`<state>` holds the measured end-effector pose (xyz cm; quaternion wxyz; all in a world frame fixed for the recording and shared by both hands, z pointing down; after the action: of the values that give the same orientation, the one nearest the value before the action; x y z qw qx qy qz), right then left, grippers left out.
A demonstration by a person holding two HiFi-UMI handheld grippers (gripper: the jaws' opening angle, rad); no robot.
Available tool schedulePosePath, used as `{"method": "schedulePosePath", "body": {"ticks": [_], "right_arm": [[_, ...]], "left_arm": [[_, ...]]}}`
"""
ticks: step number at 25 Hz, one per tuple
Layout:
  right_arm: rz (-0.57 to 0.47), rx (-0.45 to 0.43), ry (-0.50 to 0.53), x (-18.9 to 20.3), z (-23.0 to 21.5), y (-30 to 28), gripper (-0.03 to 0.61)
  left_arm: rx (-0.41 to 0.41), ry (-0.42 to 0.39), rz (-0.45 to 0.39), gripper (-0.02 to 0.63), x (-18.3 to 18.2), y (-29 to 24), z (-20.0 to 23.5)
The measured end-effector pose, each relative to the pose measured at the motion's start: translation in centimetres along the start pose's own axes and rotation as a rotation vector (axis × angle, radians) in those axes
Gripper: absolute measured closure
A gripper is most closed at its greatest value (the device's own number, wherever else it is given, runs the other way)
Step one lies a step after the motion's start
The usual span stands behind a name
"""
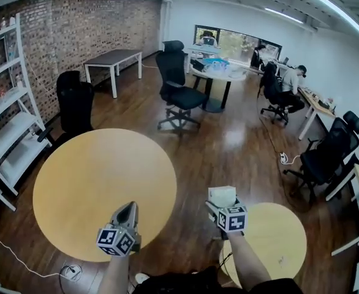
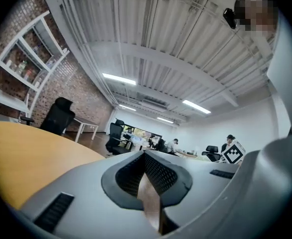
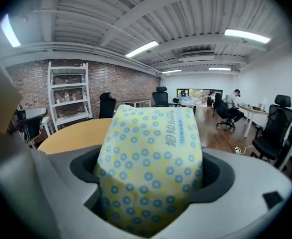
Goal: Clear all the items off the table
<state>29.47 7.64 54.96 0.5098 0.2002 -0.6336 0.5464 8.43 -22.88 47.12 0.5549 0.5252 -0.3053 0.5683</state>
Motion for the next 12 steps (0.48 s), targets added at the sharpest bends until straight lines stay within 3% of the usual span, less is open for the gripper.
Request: {"method": "schedulePosePath", "body": {"ticks": [12], "right_arm": [[0.051,0.309,-0.163,6.2,-18.9,7.4,0.063]], "left_arm": [[0.343,0.088,0.098,0.623,6.9,-14.7,-12.0]]}}
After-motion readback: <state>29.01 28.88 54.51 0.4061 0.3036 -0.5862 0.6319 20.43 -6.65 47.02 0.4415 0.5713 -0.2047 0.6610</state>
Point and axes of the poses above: the fingertips, and each gripper's own axes: y backward along the fingers, z to its left, x out of its underside, the point moved 4 cm from there along y, backward along the fingers, and after that the axes turned 15 degrees about x, right-handed, at the moved point
